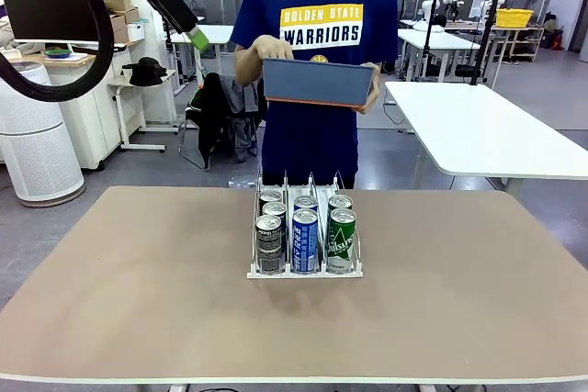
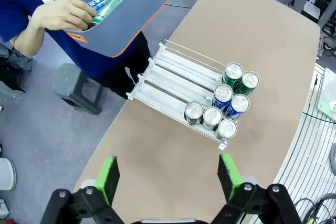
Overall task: Fill the beverage cans into the dispenser.
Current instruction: Pick up the Ionic drink handed by the human.
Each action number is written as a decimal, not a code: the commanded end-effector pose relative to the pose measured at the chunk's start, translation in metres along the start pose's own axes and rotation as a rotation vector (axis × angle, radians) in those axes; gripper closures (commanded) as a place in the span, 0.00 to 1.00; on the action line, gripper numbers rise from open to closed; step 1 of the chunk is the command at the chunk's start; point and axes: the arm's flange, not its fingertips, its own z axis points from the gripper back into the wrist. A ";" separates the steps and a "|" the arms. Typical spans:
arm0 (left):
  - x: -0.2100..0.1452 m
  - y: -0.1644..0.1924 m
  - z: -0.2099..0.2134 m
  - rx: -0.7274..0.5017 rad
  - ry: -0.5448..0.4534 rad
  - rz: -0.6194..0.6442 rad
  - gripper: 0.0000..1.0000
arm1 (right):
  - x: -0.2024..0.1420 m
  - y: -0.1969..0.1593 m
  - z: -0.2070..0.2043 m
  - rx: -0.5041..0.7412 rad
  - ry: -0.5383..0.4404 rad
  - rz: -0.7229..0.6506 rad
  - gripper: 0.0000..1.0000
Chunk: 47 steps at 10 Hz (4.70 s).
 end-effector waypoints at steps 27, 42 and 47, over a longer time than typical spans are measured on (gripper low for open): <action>0.006 -0.006 -0.004 -0.020 -0.024 0.049 0.00 | 0.000 0.001 -0.001 0.009 0.001 0.000 0.00; 0.006 -0.006 -0.004 -0.020 -0.024 0.049 0.00 | 0.000 0.001 -0.001 0.009 0.001 0.000 0.00; 0.006 -0.006 -0.004 -0.020 -0.024 0.049 0.00 | 0.000 0.001 -0.001 0.009 0.001 0.000 0.00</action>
